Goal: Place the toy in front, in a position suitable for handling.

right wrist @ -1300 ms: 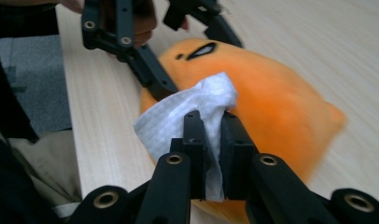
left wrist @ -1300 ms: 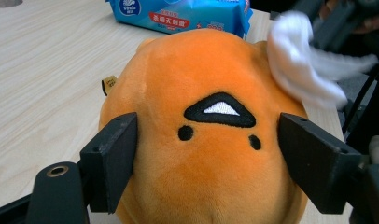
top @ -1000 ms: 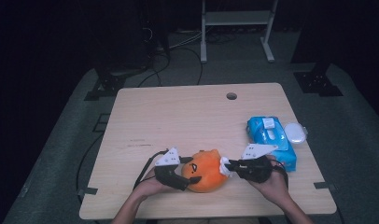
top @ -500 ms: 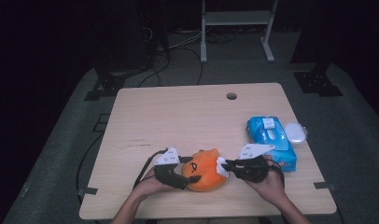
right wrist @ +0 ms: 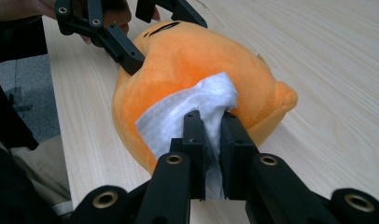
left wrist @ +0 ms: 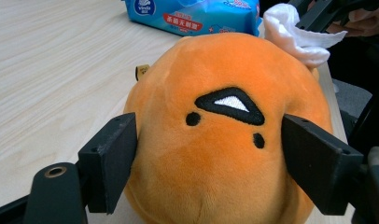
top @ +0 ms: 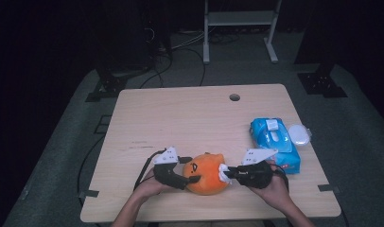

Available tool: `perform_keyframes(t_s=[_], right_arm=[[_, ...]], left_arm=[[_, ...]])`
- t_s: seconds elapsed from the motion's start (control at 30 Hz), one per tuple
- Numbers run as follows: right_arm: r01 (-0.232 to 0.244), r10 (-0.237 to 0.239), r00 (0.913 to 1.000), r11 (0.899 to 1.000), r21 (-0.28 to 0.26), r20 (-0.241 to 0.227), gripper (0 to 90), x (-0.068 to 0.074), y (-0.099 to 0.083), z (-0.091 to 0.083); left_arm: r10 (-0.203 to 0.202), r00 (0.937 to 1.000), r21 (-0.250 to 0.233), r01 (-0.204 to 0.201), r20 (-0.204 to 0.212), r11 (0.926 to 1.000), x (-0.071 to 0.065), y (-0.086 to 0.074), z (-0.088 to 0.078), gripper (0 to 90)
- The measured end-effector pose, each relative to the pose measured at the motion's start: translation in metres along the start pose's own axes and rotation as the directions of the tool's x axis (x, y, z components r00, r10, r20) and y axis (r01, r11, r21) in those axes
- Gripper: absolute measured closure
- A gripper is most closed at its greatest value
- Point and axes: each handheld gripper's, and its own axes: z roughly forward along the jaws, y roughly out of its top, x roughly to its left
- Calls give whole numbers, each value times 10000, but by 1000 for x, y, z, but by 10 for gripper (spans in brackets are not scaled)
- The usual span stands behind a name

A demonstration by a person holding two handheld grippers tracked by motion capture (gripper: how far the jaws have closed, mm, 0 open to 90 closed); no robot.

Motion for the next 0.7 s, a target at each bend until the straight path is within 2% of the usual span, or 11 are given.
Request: perform_keyframes(t_s=[0.1, 0.2, 0.27, 0.4, 0.47, 0.53, 0.57, 0.7], right_arm=[[-373, 372, 9993, 9993, -100, -101, 814, -6, -1, 2], [-772, 774, 9970, 9967, -269, 68, 814, -16, -1, 4], [-907, 916, 9954, 9954, -316, 296, 814, -22, 0, 6], [-1184, 1193, 9925, 9923, -354, 259, 814, -29, -1, 9], [-1179, 1185, 9928, 9926, -291, 187, 813, -28, -2, 8], [-1144, 1149, 9932, 9931, -271, 183, 813, -25, -2, 7], [-1113, 1116, 9937, 9934, -266, 100, 814, -24, -3, 7], [-629, 621, 9970, 9979, -154, -463, 814, -7, -3, 5]], left_arm=[[95, 9998, 67, -96, 162, 9999, -2, 1, 1, 234], [233, 9992, 116, -237, 328, 9997, -4, 2, 3, 247], [396, 9983, 93, -400, 417, 9992, -6, 2, 4, 248], [432, 9978, 72, -437, 509, 9990, -6, 2, 3, 246], [253, 9990, -11, -253, 359, 9997, -4, 5, 0, 208], [-218, 9993, -267, 226, 296, 9994, -2, 8, -2, 177], [-324, 9990, -364, 335, 295, 9988, -2, 10, -3, 167], [-263, 9989, -390, 279, 394, 9989, -6, 10, -1, 167]])
